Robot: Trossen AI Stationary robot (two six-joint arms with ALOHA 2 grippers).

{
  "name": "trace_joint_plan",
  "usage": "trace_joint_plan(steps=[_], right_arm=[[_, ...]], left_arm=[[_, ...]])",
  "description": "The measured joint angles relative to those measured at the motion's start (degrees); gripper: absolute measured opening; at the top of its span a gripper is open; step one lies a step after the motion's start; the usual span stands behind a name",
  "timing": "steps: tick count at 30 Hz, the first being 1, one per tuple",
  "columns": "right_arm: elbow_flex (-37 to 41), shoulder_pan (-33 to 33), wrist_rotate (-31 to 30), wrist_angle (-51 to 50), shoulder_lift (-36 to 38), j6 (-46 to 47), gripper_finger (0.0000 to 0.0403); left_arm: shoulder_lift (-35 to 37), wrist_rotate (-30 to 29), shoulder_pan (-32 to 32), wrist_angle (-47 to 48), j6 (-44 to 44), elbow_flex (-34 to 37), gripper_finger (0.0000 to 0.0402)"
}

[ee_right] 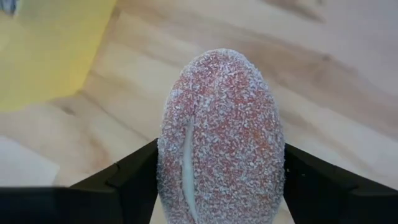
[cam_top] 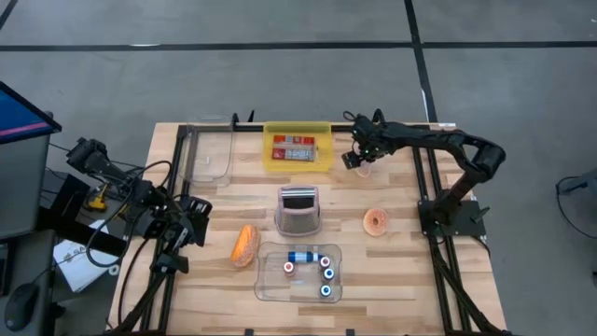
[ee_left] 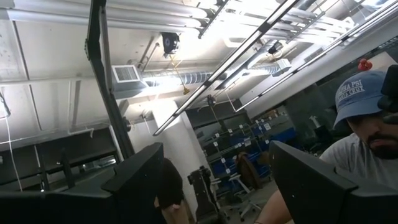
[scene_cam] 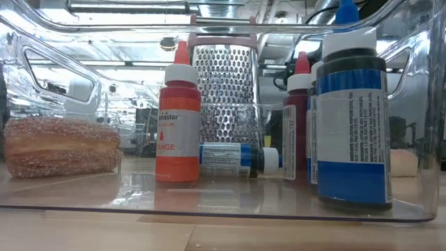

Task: Pick & Place Food Item
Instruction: Put the pink donut into the top transparent bin

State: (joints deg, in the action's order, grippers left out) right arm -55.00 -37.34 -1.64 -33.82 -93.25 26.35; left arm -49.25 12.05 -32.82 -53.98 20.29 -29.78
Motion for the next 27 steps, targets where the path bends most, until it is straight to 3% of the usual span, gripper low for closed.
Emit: trace_joint_plan(steps=[11,16,19,23,27], right_arm=[[0.0,2.1,0.4,-0.1,0.2,0.6,0.0276],[0.0,2.8,1.2,-2.1,3.6,0.6,0.0276],[0.0,3.9,3.0,-3.8,8.4,1.7,0.0276],[0.0,6.2,6.6,-5.1,18.0,4.6,0.0275],[-0.1,9.1,12.3,-4.7,28.9,9.8,0.0275]], left_arm=[[0.0,0.0,0.0,0.0,0.0,0.0,0.0285],[0.0,-0.3,0.0,1.9,0.5,0.0,0.0285],[0.0,-4.5,0.0,3.6,2.7,0.0,0.0285],[0.0,-14.7,0.0,8.4,8.0,0.0,0.0285],[0.0,-24.2,0.0,18.5,10.7,-2.6,0.0285]])
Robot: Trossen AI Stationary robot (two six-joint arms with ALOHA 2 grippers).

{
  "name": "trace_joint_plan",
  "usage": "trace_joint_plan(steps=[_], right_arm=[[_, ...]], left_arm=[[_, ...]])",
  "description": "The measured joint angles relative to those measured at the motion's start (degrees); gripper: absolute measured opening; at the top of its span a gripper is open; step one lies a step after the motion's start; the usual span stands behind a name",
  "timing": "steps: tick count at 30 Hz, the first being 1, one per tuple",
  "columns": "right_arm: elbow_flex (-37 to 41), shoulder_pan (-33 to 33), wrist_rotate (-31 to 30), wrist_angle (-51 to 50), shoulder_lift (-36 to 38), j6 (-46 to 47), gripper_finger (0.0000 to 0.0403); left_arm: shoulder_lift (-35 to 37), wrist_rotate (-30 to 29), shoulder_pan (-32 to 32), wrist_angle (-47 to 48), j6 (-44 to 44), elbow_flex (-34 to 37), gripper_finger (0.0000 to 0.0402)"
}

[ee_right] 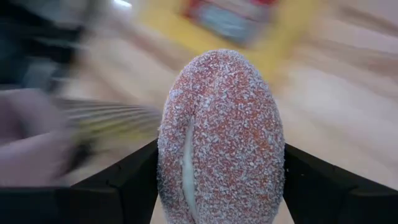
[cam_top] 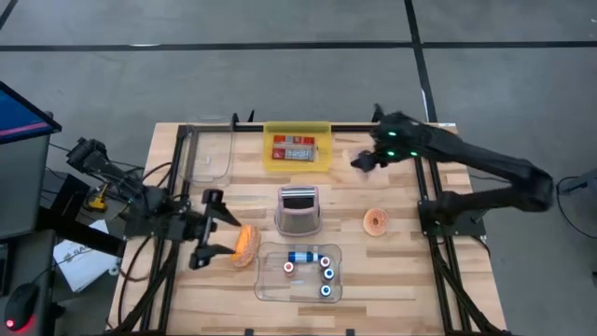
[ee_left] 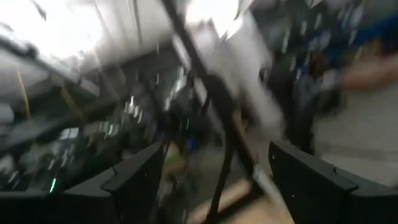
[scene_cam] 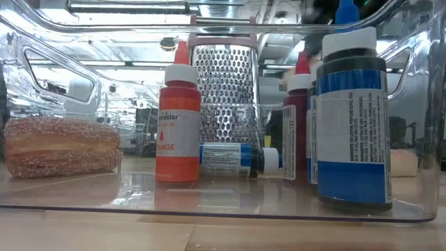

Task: Pick & Place Food Item
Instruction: Put the pink donut into the top transparent bin

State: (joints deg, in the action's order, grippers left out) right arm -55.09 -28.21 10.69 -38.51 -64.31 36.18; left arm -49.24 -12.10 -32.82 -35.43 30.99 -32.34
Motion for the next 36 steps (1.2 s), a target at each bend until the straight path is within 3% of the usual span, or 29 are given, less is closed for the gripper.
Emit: trace_joint_plan(steps=[3,8,13,19,25,29,36], right_arm=[[0.0,3.3,2.4,0.4,7.7,4.3,0.0276],[0.0,13.1,1.9,4.4,16.5,10.4,0.0275],[0.0,28.3,-7.9,17.5,18.1,10.4,0.0275],[-0.1,41.9,-17.9,32.7,12.6,0.7,0.0275],[-2.6,46.5,-26.7,33.8,3.9,-11.0,0.0275],[-6.4,48.3,-30.4,37.4,-2.9,-21.1,0.0275],[-15.6,50.5,-31.9,38.2,-12.8,-30.0,0.0275]], left_arm=[[-1.4,-1.6,0.3,5.7,-0.2,-2.3,0.0285],[-7.0,-2.9,1.8,6.0,-0.3,-5.2,0.0285],[-13.9,-3.2,6.0,-1.3,-7.0,-9.5,0.0293],[-16.8,-2.0,11.1,-11.9,-25.7,-9.9,0.0324],[-18.6,6.1,16.1,-15.5,-38.8,-9.9,0.0365],[-20.5,6.0,17.1,-16.3,-37.3,-9.9,0.0390],[-22.6,3.8,16.6,-15.9,-20.5,-9.8,0.0389]])
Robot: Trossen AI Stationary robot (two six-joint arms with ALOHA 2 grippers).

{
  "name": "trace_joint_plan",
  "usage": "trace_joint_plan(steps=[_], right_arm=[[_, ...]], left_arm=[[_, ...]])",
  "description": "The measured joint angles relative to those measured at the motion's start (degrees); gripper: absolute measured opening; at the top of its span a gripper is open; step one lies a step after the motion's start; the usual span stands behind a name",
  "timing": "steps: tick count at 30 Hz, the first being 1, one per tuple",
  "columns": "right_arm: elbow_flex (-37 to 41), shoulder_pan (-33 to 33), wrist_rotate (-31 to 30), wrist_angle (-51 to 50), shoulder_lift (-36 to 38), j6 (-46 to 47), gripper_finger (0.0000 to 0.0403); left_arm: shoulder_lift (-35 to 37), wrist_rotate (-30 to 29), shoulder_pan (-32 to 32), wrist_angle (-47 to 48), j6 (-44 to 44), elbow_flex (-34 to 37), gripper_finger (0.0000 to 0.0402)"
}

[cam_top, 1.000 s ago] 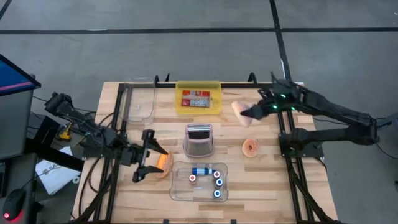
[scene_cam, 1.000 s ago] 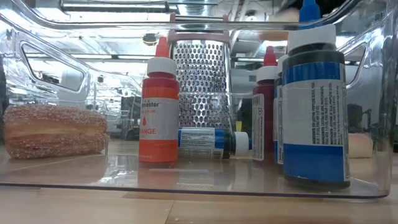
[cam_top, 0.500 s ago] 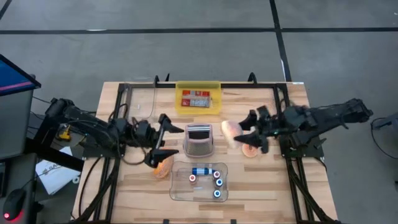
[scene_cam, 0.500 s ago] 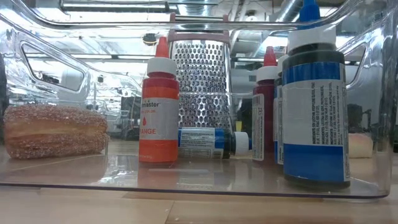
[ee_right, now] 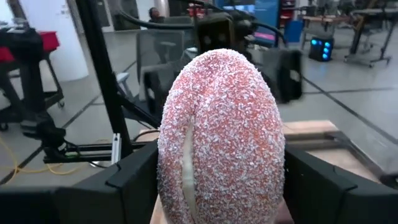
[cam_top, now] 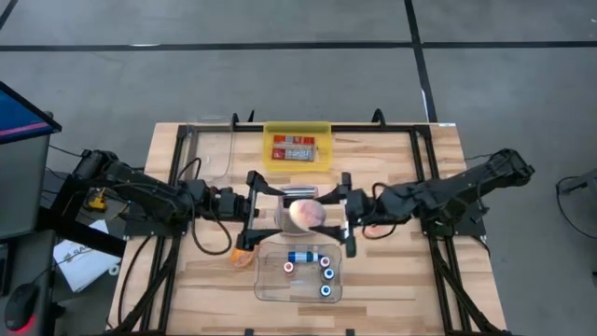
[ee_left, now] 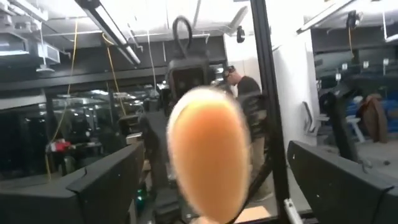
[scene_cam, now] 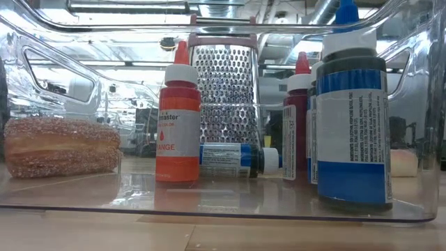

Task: Pick & Place Food Item
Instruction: Put the pink donut into the top transparent bin

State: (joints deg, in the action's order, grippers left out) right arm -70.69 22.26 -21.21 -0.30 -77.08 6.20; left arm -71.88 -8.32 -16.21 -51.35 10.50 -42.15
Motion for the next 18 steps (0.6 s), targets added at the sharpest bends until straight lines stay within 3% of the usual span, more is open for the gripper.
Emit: trace_joint_plan(steps=[6,18], right_arm=[[-4.6,0.7,0.4,-1.5,-4.3,-2.3,0.0275],[-5.0,-1.8,4.8,1.2,-7.6,-1.7,0.0275]], left_arm=[[-1.4,-0.4,-0.8,-0.1,3.4,0.0,0.0380],[-1.4,-0.4,-2.1,-2.0,4.0,0.0,0.0396]])
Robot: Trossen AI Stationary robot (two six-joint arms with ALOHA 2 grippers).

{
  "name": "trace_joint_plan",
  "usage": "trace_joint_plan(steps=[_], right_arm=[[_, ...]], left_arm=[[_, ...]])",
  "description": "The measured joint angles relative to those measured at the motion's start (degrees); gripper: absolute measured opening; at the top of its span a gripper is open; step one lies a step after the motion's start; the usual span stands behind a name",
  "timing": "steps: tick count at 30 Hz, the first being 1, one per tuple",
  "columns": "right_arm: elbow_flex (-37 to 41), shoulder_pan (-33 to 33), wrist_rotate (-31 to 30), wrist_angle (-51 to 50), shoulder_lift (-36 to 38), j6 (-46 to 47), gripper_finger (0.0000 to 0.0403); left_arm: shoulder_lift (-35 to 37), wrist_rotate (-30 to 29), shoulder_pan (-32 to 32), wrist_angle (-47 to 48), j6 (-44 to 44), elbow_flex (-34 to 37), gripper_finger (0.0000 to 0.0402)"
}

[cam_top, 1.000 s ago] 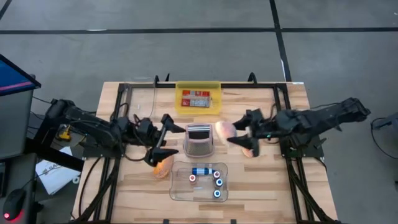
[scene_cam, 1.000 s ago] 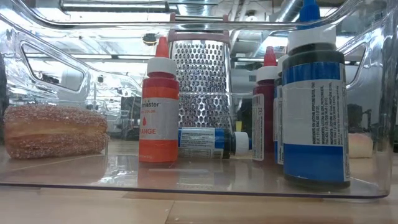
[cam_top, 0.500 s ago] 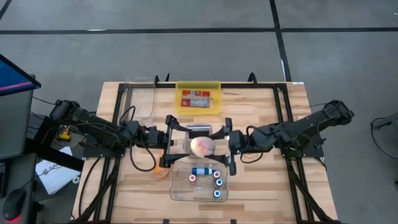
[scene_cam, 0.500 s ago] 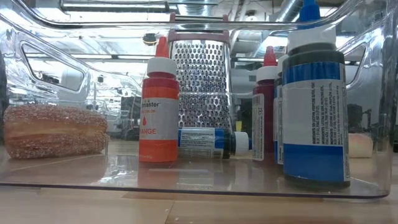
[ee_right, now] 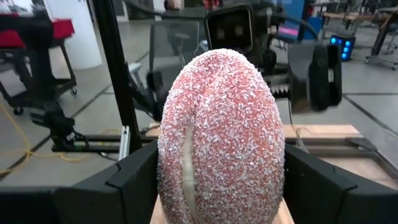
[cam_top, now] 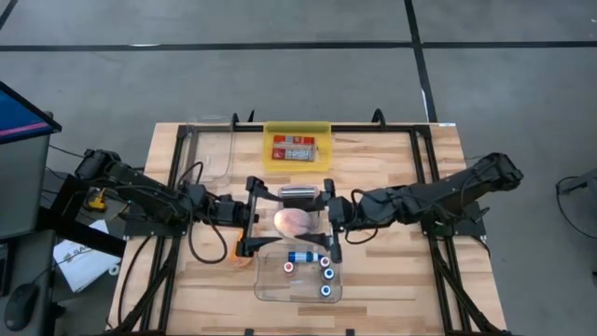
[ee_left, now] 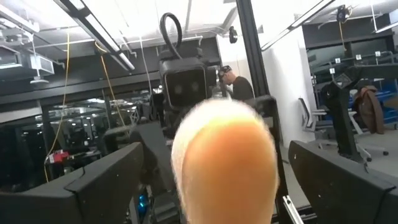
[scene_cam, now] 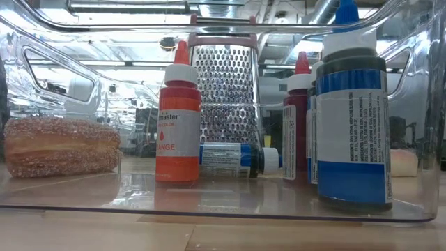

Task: Pick & Place Food Item
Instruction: Put the pink donut into the top transparent bin

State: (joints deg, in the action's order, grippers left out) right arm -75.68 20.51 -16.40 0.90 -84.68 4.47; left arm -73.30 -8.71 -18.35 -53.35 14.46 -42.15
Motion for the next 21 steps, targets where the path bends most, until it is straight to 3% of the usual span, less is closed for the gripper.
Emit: trace_joint_plan(steps=[21], right_arm=[[0.1,-3.8,6.4,5.0,-1.8,-0.4,0.0275]], left_arm=[[0.0,0.3,1.2,-1.6,-2.0,0.0,0.0389]])
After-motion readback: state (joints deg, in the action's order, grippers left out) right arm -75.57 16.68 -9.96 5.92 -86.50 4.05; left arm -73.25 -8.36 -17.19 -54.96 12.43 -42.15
